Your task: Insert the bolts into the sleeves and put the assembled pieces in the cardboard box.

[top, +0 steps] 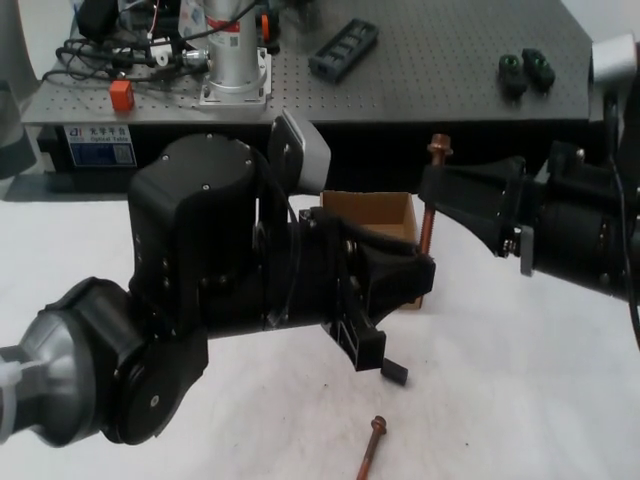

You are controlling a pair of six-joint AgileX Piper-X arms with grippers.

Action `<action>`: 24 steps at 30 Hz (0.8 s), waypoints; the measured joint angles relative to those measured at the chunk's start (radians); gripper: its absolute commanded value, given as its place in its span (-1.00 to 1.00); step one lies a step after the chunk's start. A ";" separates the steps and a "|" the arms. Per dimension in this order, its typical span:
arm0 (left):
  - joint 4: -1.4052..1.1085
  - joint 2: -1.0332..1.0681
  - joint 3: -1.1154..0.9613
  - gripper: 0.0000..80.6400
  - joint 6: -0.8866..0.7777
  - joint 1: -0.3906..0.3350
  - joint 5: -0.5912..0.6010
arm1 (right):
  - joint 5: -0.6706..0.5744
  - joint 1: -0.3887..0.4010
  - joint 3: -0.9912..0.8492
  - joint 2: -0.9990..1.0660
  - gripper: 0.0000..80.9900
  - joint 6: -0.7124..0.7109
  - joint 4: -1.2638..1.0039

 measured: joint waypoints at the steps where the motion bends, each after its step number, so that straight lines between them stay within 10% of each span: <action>1: 0.000 0.000 0.004 -0.99 -0.002 0.000 0.002 | 0.000 0.000 0.000 0.000 -0.93 -0.008 0.008; 19: -0.045 0.002 0.004 -0.99 -0.088 -0.003 -0.044 | -0.014 0.000 -0.002 0.000 -0.95 -0.085 0.025; 24: -0.075 0.002 0.004 -0.99 -0.090 -0.003 -0.082 | -0.054 0.001 0.000 0.000 -0.04 -0.113 0.035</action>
